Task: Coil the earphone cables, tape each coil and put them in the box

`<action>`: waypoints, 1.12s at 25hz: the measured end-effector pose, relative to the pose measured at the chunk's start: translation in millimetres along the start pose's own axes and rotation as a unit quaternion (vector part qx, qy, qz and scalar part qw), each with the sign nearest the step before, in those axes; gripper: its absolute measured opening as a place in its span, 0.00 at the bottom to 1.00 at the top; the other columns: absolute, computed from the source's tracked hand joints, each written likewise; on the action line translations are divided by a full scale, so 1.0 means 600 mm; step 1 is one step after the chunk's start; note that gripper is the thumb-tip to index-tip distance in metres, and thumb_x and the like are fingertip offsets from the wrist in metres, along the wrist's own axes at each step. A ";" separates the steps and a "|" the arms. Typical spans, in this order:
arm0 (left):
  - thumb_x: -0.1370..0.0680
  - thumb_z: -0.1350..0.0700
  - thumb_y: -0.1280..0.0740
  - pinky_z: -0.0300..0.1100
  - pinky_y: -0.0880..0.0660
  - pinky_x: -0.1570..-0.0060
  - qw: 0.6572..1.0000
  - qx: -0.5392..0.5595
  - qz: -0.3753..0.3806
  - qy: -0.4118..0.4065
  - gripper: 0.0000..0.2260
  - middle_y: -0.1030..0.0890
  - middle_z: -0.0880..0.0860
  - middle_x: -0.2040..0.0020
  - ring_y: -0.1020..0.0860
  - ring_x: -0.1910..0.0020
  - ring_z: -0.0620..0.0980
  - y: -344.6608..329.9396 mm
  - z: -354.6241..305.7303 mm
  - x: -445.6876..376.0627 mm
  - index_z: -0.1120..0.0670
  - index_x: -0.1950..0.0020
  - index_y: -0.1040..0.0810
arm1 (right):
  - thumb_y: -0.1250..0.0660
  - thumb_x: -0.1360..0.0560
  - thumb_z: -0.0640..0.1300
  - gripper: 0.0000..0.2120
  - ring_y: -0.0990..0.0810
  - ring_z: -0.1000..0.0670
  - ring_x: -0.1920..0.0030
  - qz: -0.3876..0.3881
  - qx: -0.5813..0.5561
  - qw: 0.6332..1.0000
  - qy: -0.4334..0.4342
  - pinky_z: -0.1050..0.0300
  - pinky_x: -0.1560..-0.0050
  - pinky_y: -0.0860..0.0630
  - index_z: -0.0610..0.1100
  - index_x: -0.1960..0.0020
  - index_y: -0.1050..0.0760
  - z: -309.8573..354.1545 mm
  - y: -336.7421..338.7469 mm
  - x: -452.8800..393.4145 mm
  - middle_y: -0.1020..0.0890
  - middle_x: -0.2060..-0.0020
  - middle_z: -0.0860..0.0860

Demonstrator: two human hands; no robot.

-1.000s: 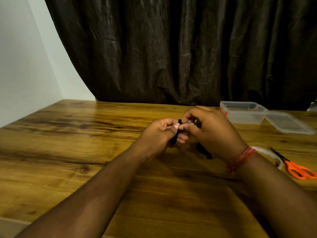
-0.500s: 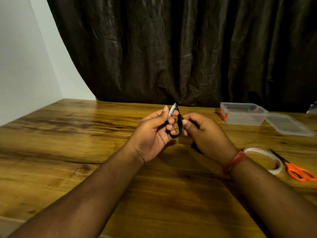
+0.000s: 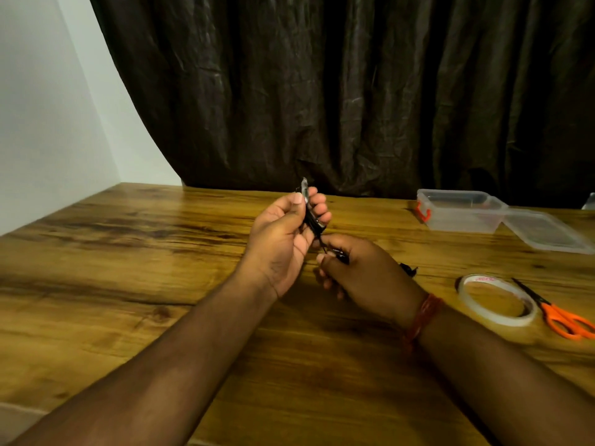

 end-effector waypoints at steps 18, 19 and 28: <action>0.16 0.63 0.46 0.53 0.26 0.42 0.958 -0.251 0.028 0.134 0.12 0.21 0.62 0.48 0.23 0.49 0.56 0.002 0.057 0.017 0.62 0.43 0.23 | 0.28 0.29 0.44 0.10 0.26 0.48 0.50 -0.106 0.309 0.924 0.198 0.50 0.53 0.25 0.49 0.49 0.24 0.047 0.058 0.002 0.24 0.52 0.51; 0.16 0.64 0.47 0.57 0.27 0.39 0.953 -0.260 0.039 0.150 0.12 0.22 0.63 0.48 0.25 0.49 0.58 -0.001 0.061 0.020 0.62 0.44 0.24 | 0.27 0.29 0.46 0.11 0.27 0.49 0.49 -0.096 0.324 0.918 0.208 0.49 0.53 0.25 0.49 0.48 0.23 0.047 0.059 0.003 0.24 0.52 0.52; 0.18 0.66 0.45 0.40 0.22 0.62 0.934 -0.285 0.071 0.203 0.11 0.20 0.58 0.57 0.22 0.65 0.45 -0.001 0.060 0.029 0.66 0.43 0.24 | 0.28 0.27 0.43 0.15 0.24 0.54 0.46 0.002 0.200 0.955 0.220 0.53 0.46 0.24 0.48 0.41 0.25 0.024 0.049 -0.003 0.24 0.46 0.54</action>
Point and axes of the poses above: each hand's wrist, its own x-axis away from the middle knuckle, its own y-axis out of the back of the hand, z = x × y, the point moved 8 cm from there along -x, towards the middle knuckle
